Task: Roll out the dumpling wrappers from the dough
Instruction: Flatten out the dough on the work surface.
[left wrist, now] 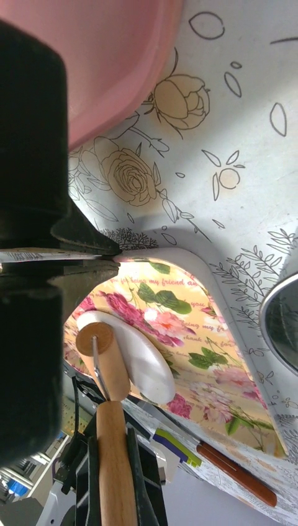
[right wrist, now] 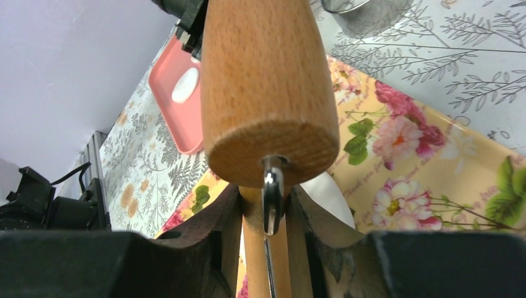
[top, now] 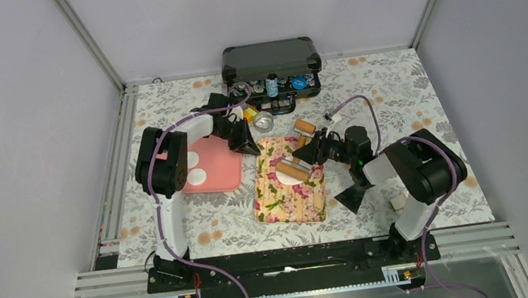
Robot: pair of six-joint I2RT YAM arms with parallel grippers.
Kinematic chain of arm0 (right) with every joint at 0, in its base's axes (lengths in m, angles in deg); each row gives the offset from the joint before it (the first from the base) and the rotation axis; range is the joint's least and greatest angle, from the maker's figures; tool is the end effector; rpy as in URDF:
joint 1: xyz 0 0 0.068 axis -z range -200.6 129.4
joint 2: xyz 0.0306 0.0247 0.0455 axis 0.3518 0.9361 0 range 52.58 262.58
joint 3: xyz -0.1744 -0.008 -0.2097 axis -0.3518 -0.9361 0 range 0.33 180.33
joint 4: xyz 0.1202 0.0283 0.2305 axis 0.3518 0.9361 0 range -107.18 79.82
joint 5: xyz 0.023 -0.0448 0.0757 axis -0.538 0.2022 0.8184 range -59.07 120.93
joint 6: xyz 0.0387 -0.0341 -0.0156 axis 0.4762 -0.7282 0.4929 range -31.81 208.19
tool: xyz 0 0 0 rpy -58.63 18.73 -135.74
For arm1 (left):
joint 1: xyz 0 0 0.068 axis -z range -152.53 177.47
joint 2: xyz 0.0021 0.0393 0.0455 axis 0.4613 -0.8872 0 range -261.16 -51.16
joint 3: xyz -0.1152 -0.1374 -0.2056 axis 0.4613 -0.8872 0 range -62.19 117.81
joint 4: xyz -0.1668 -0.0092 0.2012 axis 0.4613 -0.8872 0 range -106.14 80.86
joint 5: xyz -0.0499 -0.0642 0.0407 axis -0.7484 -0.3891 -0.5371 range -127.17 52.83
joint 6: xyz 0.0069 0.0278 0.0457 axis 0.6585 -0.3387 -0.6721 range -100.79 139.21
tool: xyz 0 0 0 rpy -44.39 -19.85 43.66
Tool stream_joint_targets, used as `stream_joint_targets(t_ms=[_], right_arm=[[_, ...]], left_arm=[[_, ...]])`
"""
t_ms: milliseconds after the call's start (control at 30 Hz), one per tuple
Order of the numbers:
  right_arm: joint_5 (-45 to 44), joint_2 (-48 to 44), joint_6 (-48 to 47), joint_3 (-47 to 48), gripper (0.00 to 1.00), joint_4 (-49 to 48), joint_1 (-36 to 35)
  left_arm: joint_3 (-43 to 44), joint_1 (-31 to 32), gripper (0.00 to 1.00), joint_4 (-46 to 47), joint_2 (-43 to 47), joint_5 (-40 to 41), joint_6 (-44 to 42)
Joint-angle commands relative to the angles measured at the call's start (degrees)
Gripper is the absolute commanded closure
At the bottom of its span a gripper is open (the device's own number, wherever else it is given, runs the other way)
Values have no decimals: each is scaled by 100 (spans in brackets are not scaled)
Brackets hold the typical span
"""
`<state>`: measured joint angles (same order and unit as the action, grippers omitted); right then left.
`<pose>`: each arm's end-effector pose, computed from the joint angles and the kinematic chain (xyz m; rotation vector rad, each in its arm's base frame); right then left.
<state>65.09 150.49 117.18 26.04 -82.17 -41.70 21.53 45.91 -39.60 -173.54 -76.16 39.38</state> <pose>0.2643 0.1234 0.1471 -0.3524 1.7783 1.1399 0.3974 -0.1561 0.1352 0.1411 2.8209 -1.1134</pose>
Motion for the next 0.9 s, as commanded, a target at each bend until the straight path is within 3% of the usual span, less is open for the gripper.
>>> stream_joint_targets(t_ms=[0,300,867], right_arm=[[282,286,-38,-225,100,-1092,-146],[823,554,-410,-298,100,-1085,-429],[1754,54,-1838,-584,100,-719,-746]], left_arm=[[-64,45,100,405,-152,-172,187],[-127,46,100,486,-120,-97,295],[-149,46,100,504,-110,31,339]])
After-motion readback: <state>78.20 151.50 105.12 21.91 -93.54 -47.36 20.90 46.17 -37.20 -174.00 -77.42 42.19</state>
